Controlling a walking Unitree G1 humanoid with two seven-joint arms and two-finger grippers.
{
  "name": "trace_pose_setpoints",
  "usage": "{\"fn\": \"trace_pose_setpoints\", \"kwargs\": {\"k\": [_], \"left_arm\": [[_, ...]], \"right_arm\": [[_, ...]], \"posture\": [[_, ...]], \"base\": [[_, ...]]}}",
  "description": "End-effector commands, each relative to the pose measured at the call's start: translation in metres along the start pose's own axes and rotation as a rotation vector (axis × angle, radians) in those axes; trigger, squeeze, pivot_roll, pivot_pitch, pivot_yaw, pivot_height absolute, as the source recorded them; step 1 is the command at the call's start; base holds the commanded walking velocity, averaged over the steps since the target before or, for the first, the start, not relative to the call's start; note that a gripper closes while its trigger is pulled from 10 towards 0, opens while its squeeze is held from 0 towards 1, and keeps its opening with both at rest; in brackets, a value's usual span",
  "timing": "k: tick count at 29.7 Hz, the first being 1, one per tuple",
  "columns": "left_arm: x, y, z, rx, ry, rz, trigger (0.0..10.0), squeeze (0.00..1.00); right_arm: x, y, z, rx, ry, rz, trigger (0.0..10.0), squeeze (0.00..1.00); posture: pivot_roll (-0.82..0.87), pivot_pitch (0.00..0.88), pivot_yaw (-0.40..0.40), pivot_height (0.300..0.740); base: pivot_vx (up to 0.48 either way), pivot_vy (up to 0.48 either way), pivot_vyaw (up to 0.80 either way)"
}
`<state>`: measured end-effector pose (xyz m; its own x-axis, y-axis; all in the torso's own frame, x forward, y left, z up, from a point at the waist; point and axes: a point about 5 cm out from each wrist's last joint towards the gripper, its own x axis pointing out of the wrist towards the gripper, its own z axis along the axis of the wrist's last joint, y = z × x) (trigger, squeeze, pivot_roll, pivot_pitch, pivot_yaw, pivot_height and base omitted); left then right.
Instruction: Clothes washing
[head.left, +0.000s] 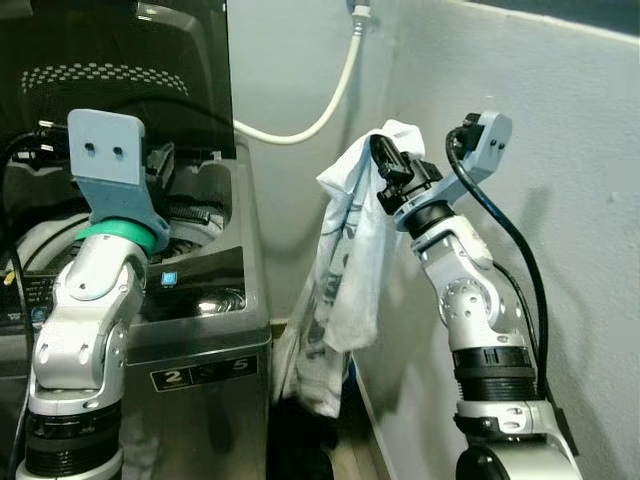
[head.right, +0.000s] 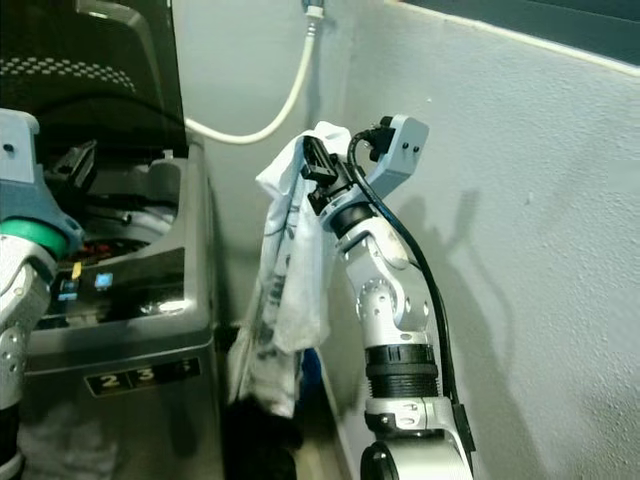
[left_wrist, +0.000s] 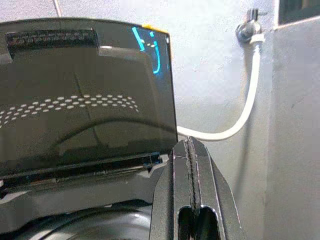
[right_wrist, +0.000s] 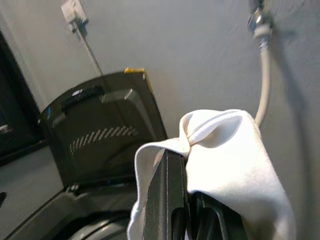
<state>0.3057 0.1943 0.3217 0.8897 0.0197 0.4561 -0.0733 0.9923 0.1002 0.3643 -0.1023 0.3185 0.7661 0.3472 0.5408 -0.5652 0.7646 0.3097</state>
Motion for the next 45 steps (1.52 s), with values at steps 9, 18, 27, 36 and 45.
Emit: {"fn": "trace_pose_setpoints", "kwargs": {"k": [9, 18, 27, 36, 45], "left_arm": [[-0.006, 0.009, 0.000, 0.017, 0.004, 0.032, 10.0, 0.00], [-0.007, 0.011, -0.002, 0.020, 0.003, 0.043, 10.0, 0.00], [-0.008, 0.011, -0.006, 0.011, 0.032, 0.057, 10.0, 0.00], [-0.010, 0.009, -0.009, 0.022, 0.039, 0.059, 10.0, 0.00], [-0.009, 0.005, -0.013, 0.026, 0.057, 0.049, 10.0, 0.00]], "right_arm": [[0.009, 0.013, 0.005, 0.013, -0.029, 0.054, 10.0, 0.00], [0.011, 0.017, 0.001, 0.012, -0.013, 0.072, 10.0, 0.00], [0.011, 0.018, 0.001, 0.003, -0.003, 0.077, 10.0, 0.00], [0.012, 0.017, -0.001, 0.000, 0.012, 0.083, 10.0, 0.00], [0.013, 0.018, -0.002, -0.007, 0.021, 0.088, 10.0, 0.00]], "posture": [[0.11, 0.000, -0.037, 0.740], [0.10, 0.000, -0.050, 0.740], [0.10, 0.000, -0.060, 0.740], [0.09, 0.000, -0.072, 0.740], [0.09, 0.000, -0.077, 0.740]], "base": [[0.000, 0.454, 0.00], [0.000, 0.455, 0.00], [0.000, 0.251, 0.00], [0.000, 0.000, 0.00], [0.000, 0.000, 0.00]]}}
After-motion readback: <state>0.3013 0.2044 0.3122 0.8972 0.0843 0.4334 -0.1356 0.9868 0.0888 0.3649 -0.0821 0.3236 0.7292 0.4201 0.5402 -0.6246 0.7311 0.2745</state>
